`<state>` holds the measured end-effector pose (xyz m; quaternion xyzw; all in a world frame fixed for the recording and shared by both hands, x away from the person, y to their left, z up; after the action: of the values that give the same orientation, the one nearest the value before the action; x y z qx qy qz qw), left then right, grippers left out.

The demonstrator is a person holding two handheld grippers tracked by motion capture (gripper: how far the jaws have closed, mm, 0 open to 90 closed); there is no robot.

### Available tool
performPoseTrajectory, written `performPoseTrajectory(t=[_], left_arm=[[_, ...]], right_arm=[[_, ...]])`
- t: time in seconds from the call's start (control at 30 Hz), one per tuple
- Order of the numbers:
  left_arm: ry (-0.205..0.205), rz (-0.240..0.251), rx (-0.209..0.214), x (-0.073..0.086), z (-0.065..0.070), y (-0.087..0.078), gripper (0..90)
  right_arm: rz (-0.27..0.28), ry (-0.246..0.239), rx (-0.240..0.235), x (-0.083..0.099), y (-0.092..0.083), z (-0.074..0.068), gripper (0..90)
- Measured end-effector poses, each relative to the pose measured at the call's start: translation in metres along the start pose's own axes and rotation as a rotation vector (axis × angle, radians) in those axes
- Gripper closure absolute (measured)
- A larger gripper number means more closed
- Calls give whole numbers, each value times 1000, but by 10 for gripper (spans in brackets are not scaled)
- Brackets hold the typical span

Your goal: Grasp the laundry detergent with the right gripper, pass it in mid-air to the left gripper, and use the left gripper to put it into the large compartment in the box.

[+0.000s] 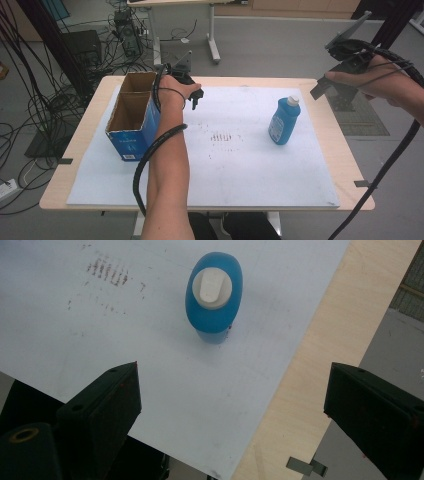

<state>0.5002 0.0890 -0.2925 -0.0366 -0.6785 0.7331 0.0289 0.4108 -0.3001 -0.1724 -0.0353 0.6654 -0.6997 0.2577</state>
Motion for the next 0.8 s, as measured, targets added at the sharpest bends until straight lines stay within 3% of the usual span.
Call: performPoseTrajectory(t=[0.8], left_arm=[[5,7,-2,4,6,-8,54]], right_arm=[[-11,7,-14,9,1,-3,75]])
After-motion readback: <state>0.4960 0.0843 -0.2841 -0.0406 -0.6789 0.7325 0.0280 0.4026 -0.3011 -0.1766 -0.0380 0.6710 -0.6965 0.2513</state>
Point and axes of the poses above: each handheld gripper's, and its own axes: y roughly forward along the jaws, x roughly out of its underside, z roughly to its right, the point moved 1 cm from there along y, roughly forward along the jaws, and after that the axes turned 9 degrees about x, right-handed, at the moved point
